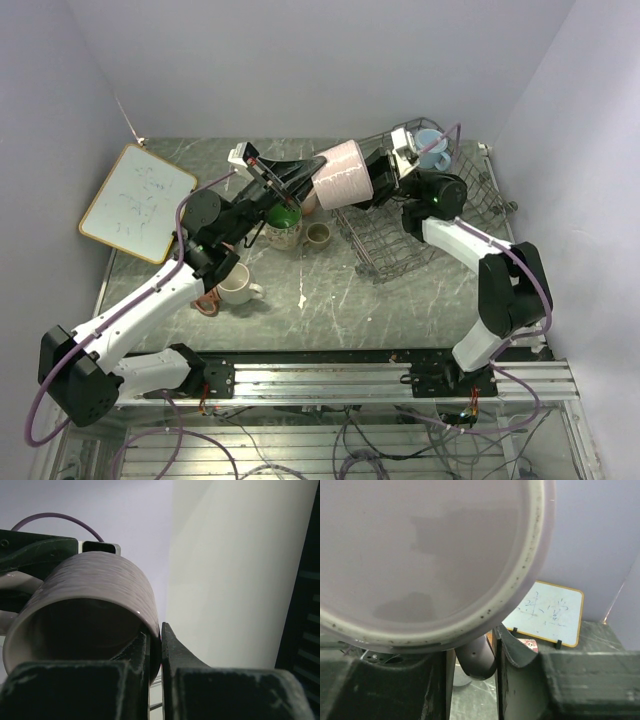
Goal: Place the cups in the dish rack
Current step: Turn the cup upside down in the dish rack.
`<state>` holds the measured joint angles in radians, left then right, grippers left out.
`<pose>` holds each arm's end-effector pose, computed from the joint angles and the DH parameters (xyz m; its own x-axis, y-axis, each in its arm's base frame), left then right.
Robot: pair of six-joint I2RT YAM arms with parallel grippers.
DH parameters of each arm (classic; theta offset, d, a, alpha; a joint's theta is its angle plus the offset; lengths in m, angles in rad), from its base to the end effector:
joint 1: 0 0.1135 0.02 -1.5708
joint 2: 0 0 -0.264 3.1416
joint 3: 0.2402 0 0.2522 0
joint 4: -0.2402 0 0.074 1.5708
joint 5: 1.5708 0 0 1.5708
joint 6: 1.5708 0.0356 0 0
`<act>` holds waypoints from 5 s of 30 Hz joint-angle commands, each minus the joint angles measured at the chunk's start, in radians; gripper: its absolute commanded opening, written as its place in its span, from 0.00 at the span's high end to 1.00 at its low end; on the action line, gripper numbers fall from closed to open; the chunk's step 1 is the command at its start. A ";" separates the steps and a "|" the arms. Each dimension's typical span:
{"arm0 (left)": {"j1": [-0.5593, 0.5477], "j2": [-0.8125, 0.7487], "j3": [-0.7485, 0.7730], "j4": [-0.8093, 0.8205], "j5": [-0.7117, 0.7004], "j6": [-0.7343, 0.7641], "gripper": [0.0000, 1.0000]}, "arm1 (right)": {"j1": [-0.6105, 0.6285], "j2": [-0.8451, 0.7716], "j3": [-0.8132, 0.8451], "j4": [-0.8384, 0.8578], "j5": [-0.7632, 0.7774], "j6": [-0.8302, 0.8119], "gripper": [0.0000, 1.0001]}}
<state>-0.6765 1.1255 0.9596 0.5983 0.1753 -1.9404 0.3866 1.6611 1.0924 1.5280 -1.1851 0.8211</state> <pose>0.1964 -0.1656 0.4162 -0.8080 -0.5287 0.2598 0.0374 -0.4862 -0.8731 0.2957 0.1560 0.3666 0.0524 0.3186 -0.9464 -0.9874 -0.1252 -0.0968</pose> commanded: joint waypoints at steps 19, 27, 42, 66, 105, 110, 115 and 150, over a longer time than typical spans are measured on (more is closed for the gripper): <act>0.002 -0.042 -0.031 0.219 -0.117 -0.035 0.93 | 0.004 -0.083 -0.064 0.286 0.134 0.120 1.00; 0.002 -0.053 -0.063 0.233 -0.145 -0.044 0.88 | 0.003 -0.074 -0.079 0.255 0.170 0.133 1.00; 0.008 -0.012 -0.080 0.326 -0.151 -0.080 0.93 | 0.005 -0.051 -0.086 0.292 0.161 0.141 0.73; 0.015 0.035 -0.100 0.422 -0.205 -0.139 0.93 | 0.020 -0.073 -0.079 0.293 0.126 0.135 1.00; 0.162 -0.082 -0.239 0.232 -0.052 0.097 0.19 | -0.051 -0.096 -0.174 0.280 0.259 0.253 1.00; 0.231 -0.157 -0.247 0.194 0.067 0.350 0.17 | -0.067 -0.107 -0.192 0.273 0.250 0.270 1.00; 0.256 -0.186 -0.248 0.201 0.251 0.742 0.10 | -0.071 -0.130 -0.209 0.246 0.221 0.288 1.00; 0.066 0.086 -0.133 0.555 0.351 0.678 0.42 | -0.020 -0.198 -0.247 0.036 0.179 0.149 1.00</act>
<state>-0.5892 1.1934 0.7940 1.0691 0.5663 -1.2469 0.3607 1.4918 0.8391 1.5097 -1.0523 0.9932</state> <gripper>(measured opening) 0.669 0.207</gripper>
